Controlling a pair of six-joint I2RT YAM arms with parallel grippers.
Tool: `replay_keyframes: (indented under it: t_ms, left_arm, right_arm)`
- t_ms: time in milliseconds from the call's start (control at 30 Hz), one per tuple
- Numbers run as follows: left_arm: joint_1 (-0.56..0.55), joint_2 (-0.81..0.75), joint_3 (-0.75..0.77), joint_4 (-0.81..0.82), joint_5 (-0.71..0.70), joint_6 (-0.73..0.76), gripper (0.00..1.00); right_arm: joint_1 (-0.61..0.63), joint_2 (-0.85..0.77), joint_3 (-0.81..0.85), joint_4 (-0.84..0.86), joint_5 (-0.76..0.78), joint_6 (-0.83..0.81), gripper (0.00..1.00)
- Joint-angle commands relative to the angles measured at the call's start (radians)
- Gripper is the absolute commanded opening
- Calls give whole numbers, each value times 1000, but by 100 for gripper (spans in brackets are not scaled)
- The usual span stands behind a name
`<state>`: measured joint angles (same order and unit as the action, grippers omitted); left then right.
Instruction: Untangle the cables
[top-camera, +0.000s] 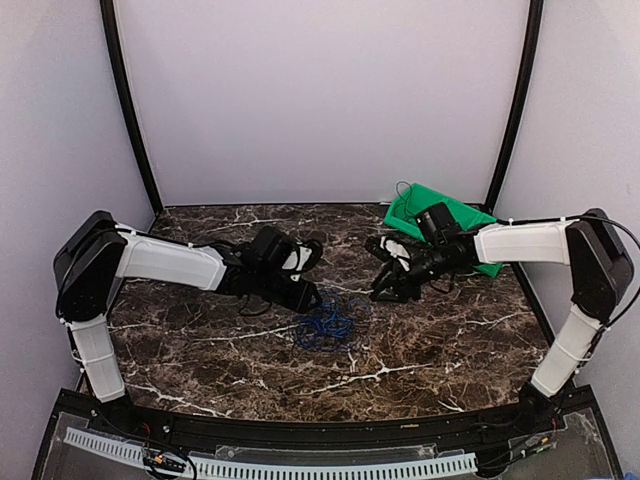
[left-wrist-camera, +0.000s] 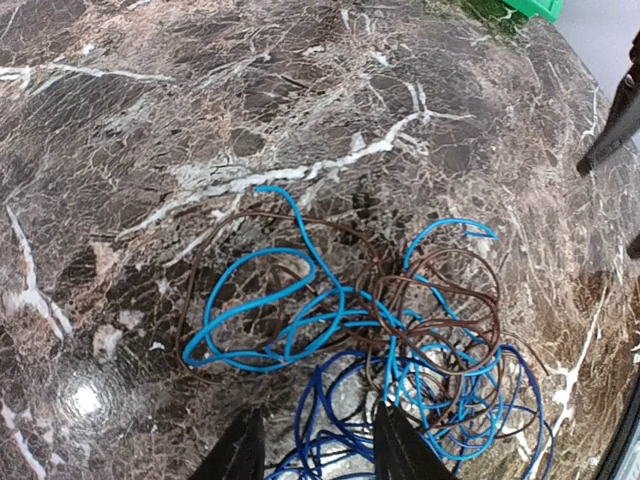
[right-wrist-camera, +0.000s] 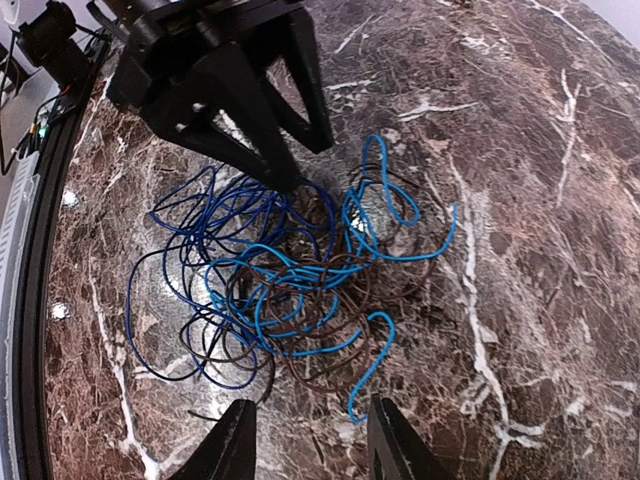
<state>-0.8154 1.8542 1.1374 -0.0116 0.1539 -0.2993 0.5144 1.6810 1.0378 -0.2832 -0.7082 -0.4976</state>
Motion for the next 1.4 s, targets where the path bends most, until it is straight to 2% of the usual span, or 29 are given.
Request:
replay_keyframes:
  t_ms: [0,233,400,567,667,867,1033,1100,1300,1367]
  left_arm:
    - [7,26,47,-12,-55,34,39]
    - [24,92,99,9,-62,37,36]
    - [44,132,132,9,-51,47,31]
    - [57,156,155,9,-9,53,20]
    - [57,153,161,9,24,69,12]
    - [58,120,151,9,92,84,2]
    - [57,41,108,9,111,88,0]
    - [57,4,88,-1,120,96,0]
    - [55,-133,22,-49,169,120,0]
    - [55,-177,8,-60,177,119,0]
  right_arm:
    - [61,36,53,-39,53,-55,39]
    - [134,73,72,-67,95,-86,38]
    - [141,73,81,-77,100,-84,37]
    - [140,73,81,-76,119,-84,36]
    - [141,81,82,-76,126,-85,36]
    - [141,96,89,-80,130,-87,35]
    - [141,98,98,-81,144,-79,35]
    - [141,87,116,-83,157,-64,37]
    - [141,40,197,-55,153,-21,56]
    - [141,67,254,-76,134,-17,58]
